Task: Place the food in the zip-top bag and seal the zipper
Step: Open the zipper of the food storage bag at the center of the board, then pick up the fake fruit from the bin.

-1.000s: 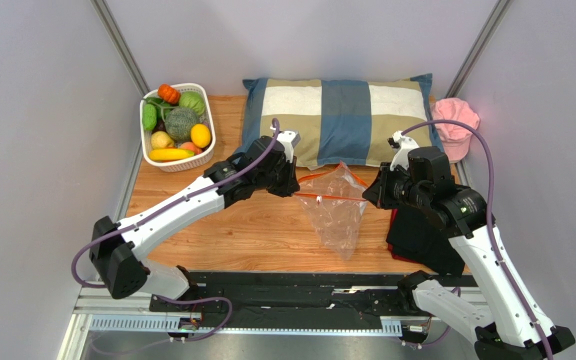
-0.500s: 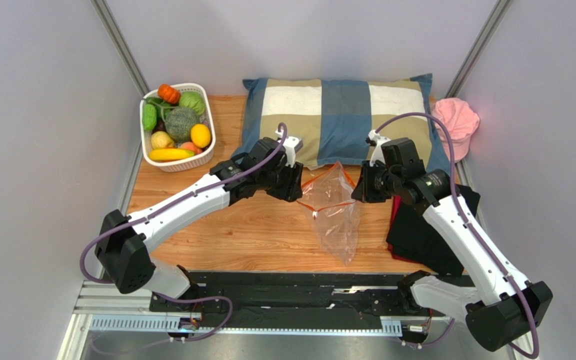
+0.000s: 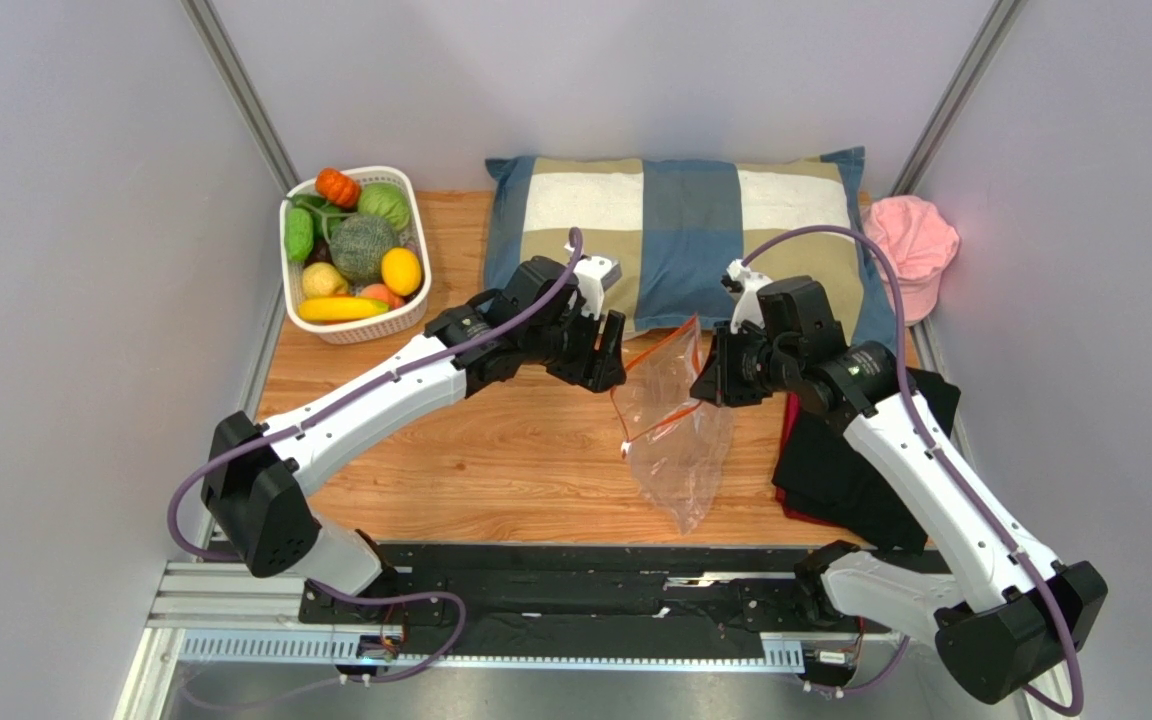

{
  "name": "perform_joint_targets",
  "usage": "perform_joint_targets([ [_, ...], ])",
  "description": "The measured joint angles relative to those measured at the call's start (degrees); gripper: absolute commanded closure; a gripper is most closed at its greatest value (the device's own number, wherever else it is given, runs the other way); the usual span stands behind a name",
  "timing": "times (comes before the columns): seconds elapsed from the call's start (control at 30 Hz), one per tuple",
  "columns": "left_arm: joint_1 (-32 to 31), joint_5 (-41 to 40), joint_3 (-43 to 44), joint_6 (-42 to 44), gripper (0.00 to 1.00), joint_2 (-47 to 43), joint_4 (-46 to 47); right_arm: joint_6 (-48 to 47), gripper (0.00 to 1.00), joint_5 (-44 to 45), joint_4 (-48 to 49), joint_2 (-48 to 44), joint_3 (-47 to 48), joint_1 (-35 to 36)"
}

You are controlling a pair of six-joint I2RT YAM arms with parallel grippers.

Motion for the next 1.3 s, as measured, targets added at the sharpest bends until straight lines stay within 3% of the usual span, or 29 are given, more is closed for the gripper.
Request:
perform_joint_targets([
  [0.1,0.00,1.73,0.00,0.98,0.29,0.02,-0.07,0.09,1.00,-1.18,0.92,0.02,0.00,0.07],
  [0.23,0.22,2.49,0.37,2.40,0.15,0.24,-1.18,0.17,1.00,-2.56,1.97,0.33,0.00,0.68],
  [0.37,3.98,7.37,0.48,5.25,0.14,-0.31,-1.90,0.11,1.00,-2.47,2.16,0.52,0.00,0.96],
  [0.43,8.37,11.04,0.46,7.61,0.14,-1.33,-2.54,0.07,1.00,-2.23,2.19,0.50,-0.04,0.96],
  [0.67,35.12,22.80,1.77,22.71,0.13,-6.23,-10.19,0.09,1.00,-1.97,2.69,0.52,-0.74,0.96],
  [0.83,53.07,26.49,12.04,33.27,0.16,-0.22,-19.06,0.09,1.00,-1.70,3.10,0.68,-0.74,0.96],
  [1.0,64.11,24.63,21.53,32.00,0.15,9.40,-17.40,0.15,1.00,-1.40,3.58,1.09,-0.76,0.96],
  [1.17,65.13,16.72,27.08,25.44,0.21,16.96,-12.28,0.24,1.00,-1.11,3.87,1.84,-0.76,0.96],
  [1.3,65.09,12.04,30.42,17.27,0.31,22.08,-5.95,0.24,1.00,-1.05,3.89,2.32,-0.76,0.96],
])
